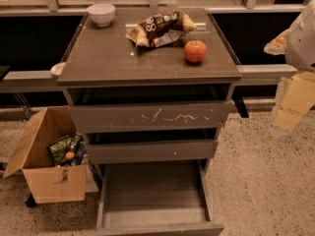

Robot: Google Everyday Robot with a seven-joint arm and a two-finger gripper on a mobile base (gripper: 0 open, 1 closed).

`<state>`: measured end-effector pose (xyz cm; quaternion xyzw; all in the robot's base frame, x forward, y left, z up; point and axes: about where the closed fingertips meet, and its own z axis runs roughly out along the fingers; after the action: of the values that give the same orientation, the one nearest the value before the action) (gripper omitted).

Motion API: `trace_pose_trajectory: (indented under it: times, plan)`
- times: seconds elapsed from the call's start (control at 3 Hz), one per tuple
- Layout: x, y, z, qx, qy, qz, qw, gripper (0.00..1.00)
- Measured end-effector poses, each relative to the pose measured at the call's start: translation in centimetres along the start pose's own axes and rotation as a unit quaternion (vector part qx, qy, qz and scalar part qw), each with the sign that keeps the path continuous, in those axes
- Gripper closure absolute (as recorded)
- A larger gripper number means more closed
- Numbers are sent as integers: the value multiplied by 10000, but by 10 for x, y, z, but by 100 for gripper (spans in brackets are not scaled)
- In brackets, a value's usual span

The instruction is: Place apple into bottom drawer

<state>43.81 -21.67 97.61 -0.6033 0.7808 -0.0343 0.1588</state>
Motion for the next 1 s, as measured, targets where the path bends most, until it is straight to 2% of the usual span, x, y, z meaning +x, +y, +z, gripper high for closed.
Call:
trace_pose_trajectory:
  times: [0.33, 0.67, 1.0]
  plan:
    - [0, -3, 1, 31, -37, 27, 10000, 0]
    - [-2, -33, 11, 270, -344, 257, 9987, 0]
    - [-11, -77, 27, 519, -781, 600, 9938, 0]
